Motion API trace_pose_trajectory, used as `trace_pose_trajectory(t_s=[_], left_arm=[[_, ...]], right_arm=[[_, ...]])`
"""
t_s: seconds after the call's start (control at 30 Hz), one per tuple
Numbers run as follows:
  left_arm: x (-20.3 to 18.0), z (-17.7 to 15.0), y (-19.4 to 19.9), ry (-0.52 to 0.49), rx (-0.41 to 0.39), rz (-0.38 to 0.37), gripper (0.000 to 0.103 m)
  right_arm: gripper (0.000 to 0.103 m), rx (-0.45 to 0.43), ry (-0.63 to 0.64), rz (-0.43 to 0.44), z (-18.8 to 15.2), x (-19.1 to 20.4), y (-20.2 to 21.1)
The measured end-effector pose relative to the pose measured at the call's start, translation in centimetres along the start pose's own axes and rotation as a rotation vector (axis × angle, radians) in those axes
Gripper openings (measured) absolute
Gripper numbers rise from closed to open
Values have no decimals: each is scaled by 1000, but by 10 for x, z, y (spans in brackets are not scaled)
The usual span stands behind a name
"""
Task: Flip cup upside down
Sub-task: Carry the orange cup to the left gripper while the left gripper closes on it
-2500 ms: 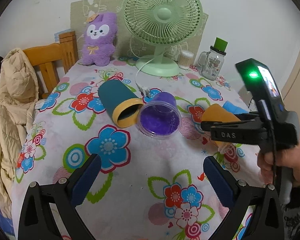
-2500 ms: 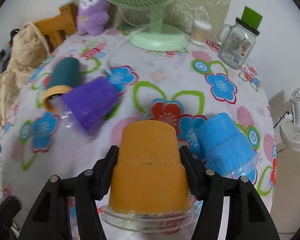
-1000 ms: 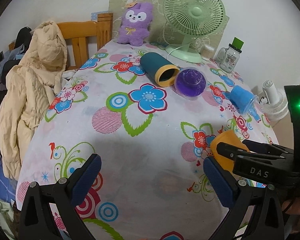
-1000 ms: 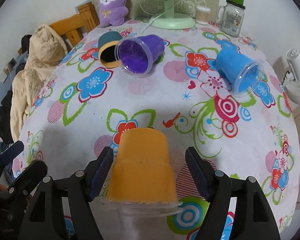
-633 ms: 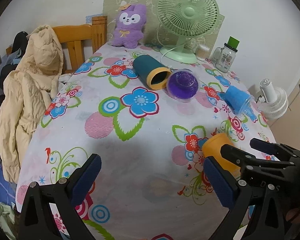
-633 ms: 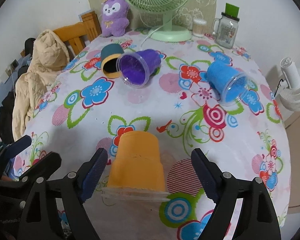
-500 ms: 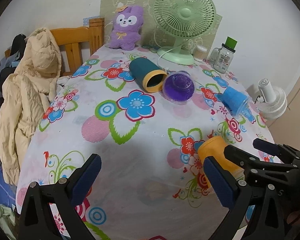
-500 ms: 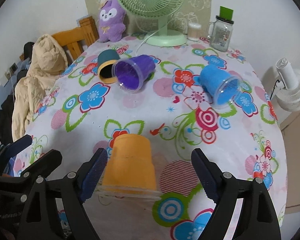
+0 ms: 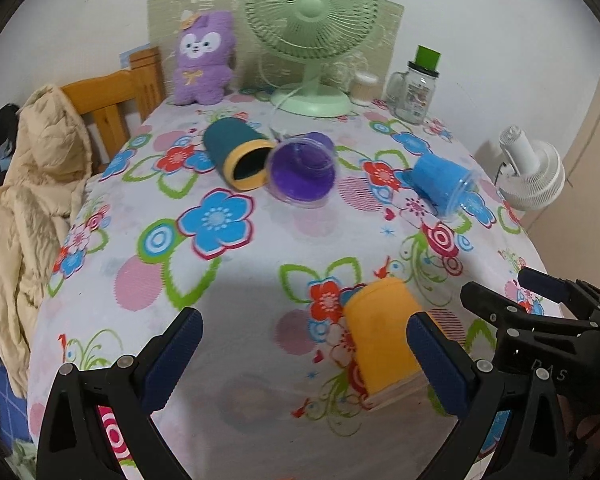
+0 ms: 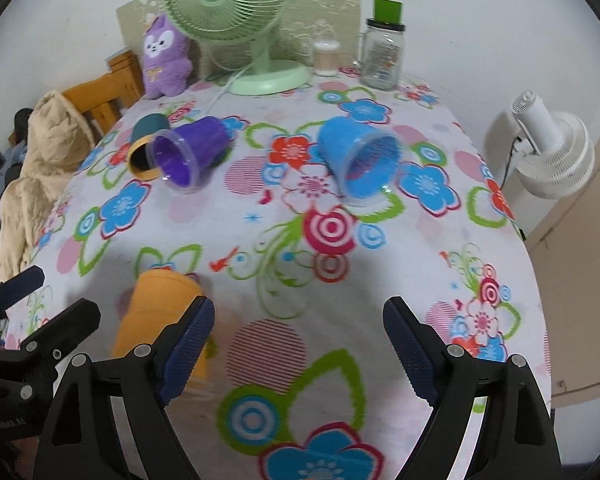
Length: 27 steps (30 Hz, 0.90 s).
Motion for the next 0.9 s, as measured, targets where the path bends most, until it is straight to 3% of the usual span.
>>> trace_pose_trajectory(t_s=[0.33,0.73,0.9], left_arm=[[-27,16,-17,-42,45,-44,103],[-38,17,-65,-43,279,-107,103],[-39,16,-81,-17,346,-73,103]], right_arm=[[88,12,-17,-45,-4,-26,-8],[88,31,-68,-46,-14,-50,-19],[88,32,-67,-33,-16,-51,-21]])
Point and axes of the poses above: each gripper's, at about its wrist camera, not at the fingertips, and y roughly against the way its jaws point, x to its left, z to its top, the point moved 4 cm from there along -y, roughly the way its jaws point, and after that the axes turned 3 degrees about z, right-handed, at the moved point
